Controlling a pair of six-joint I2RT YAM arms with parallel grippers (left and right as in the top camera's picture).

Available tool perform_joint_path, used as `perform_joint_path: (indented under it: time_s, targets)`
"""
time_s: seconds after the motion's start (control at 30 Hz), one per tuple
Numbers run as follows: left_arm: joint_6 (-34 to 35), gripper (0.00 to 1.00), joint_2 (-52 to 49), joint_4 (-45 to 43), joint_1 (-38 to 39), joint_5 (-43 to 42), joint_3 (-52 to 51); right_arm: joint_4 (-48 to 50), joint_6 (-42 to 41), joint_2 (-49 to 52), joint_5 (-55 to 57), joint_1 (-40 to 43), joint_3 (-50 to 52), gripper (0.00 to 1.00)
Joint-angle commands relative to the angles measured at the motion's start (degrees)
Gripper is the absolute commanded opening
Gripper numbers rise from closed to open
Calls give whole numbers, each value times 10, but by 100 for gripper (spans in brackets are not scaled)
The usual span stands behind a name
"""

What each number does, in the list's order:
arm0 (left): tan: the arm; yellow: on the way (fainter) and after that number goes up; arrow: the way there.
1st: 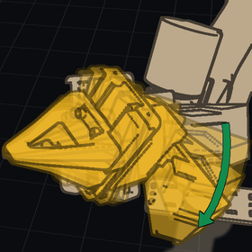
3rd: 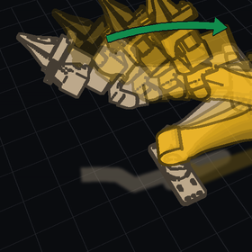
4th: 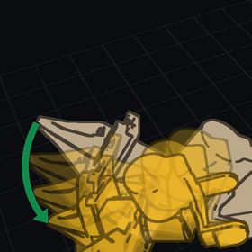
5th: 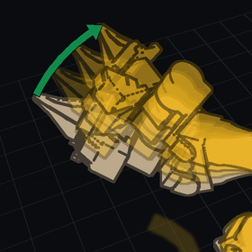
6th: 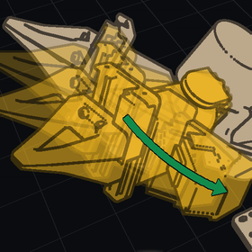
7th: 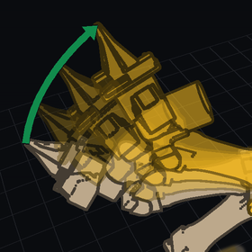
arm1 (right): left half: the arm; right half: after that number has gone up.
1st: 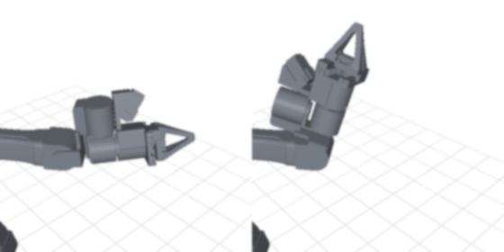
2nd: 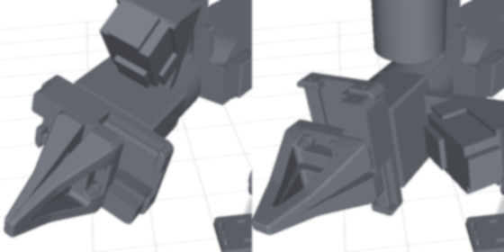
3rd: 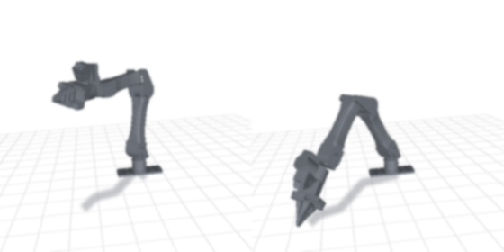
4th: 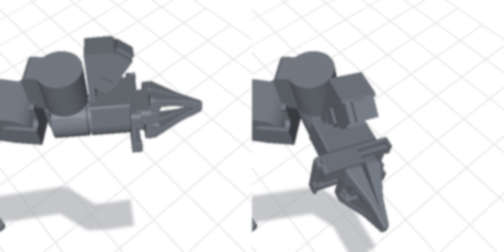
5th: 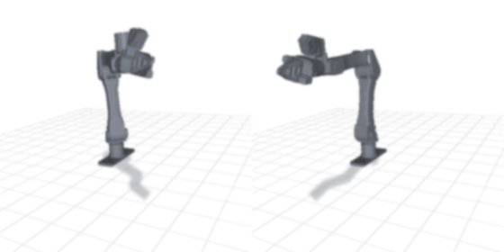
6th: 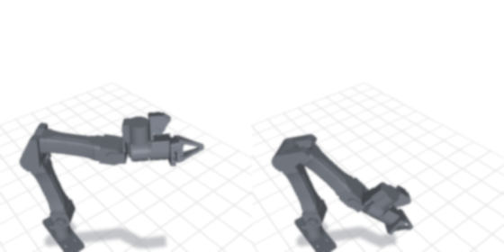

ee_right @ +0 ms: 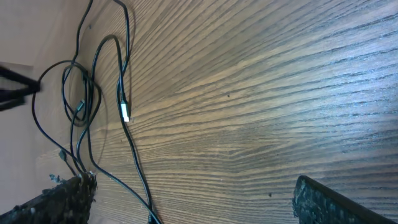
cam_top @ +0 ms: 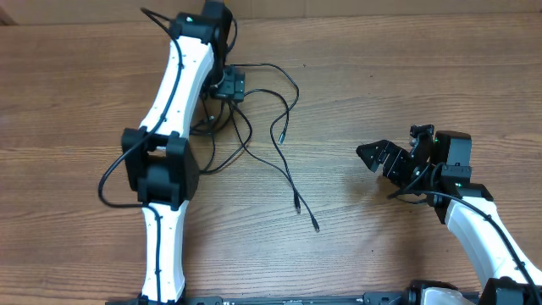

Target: Untangle cables

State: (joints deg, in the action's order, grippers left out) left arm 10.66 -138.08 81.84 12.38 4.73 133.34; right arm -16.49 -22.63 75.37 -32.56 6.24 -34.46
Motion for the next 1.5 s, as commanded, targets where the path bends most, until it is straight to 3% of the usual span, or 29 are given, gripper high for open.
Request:
perform_joint_path:
  time_s: [0.0,0.03,0.07,0.13,0.43,0.77,0.97,1.13,1.27,1.33,1.47]
  targets:
    - [11,92,-54,-3,0,-52,-5,1,4,-7,10,-1,-8,100]
    - [6,81,-62,-5,0,-65,-5,1,4,-7,12,-1,-8,100]
    - [0,59,-69,-9,0,-81,-5,1,4,-7,17,-1,-8,100]
    - [-18,4,-71,-19,0,-115,-5,1,4,-7,17,-1,-8,100]
    - [-86,4,34,-18,0,-149,-3,1,4,-7,17,-1,-8,100]
    - [-91,4,414,-109,0,-148,-3,0,4,-7,17,-1,-8,100]
    - [-108,4,561,-148,0,-140,-3,-8,7,-7,2,-1,-8,100]
    - [-120,4,604,-139,0,-114,-3,-10,51,-30,-88,-1,-26,100]
    - [-120,4,603,-135,0,-121,-3,-81,99,-110,-98,-2,-104,100]
    - [-121,4,598,-134,0,-150,-3,-119,133,-139,-100,-2,-148,100]
    - [-211,4,584,-119,0,-307,-3,-178,207,-191,-162,-2,-258,100]
